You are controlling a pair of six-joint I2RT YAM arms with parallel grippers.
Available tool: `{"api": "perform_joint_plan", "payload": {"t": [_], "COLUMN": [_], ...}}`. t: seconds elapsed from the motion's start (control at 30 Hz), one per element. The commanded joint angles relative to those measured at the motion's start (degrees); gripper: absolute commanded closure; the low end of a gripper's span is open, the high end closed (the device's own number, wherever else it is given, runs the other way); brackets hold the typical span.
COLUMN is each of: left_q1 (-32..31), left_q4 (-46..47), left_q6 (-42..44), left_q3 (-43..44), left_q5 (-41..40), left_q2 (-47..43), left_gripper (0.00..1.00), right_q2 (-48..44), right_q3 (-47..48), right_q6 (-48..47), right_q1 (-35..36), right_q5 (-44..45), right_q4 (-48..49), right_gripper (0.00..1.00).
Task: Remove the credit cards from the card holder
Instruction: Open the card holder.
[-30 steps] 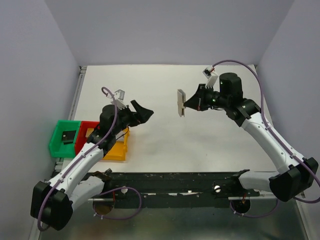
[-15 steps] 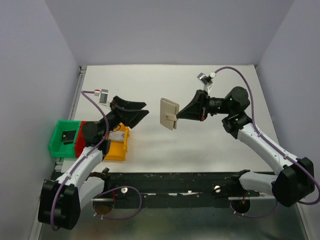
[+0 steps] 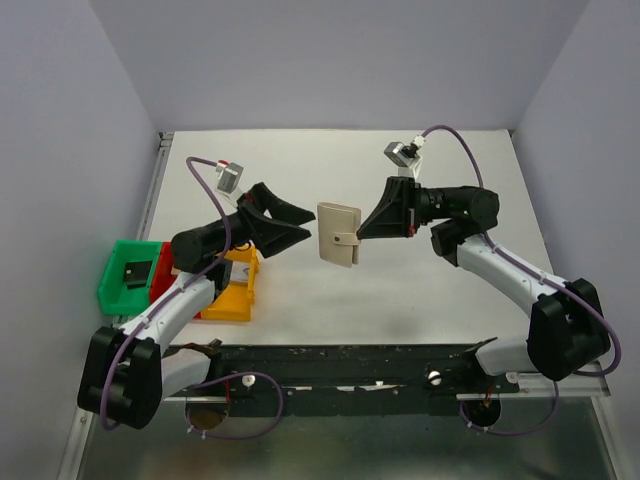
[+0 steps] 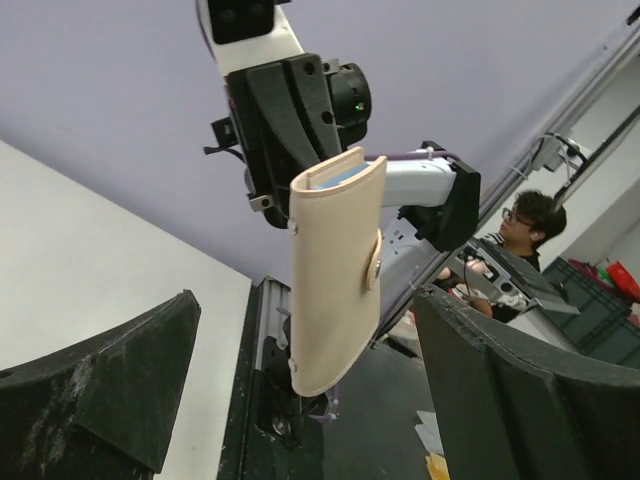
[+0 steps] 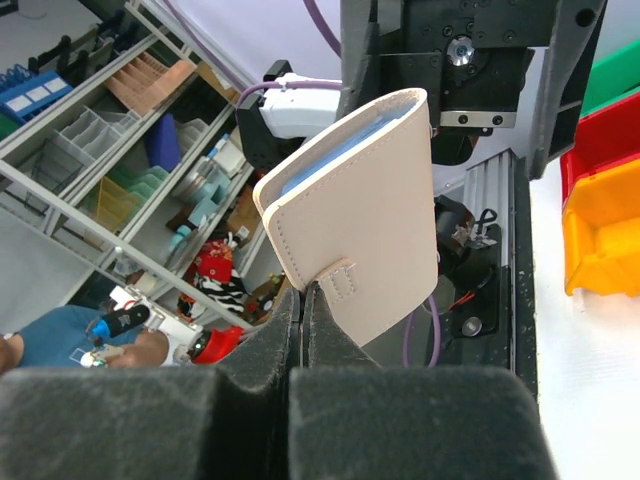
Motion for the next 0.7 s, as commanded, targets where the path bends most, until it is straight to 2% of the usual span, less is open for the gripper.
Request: {"api": "perform_joint_plan", "payload": {"t": [0.0, 0.3, 0.37, 0.43, 0.67], "left_q1": [-3.5, -7.0, -7.5, -8.1, -8.3], "left_q4": [17.6, 17.6, 17.5, 17.5, 17.6], "left_q6": [0.2, 0.7, 0.8, 0.9, 1.1], "left_q3": [3.1, 5.6, 6.4, 7.0, 7.6], "left_q5": [3.6, 4.1, 4.4, 4.6, 4.8], "left_q2": [0.1, 3.8, 4.0, 4.4, 4.6], "left_gripper": [0.01, 0.01, 0.04, 0.08, 0.35], "right_q2": [-0.4, -1.1, -1.2, -1.2, -0.6], "right_q3": [1.9, 1.4, 1.4, 1.2, 1.5], "right_q6": [3.8, 3.6, 3.4, 3.0, 2.9], "right_q1": [0.3, 1.1, 1.2, 1.1, 1.3], "right_q5": [-1.6, -2.0, -2.2, -2.3, -2.7], "right_q4": [14.3, 14.2, 13.9, 13.6, 13.4], "right_gripper": [0.99, 0.99, 0.99, 0.99, 0.99]}}
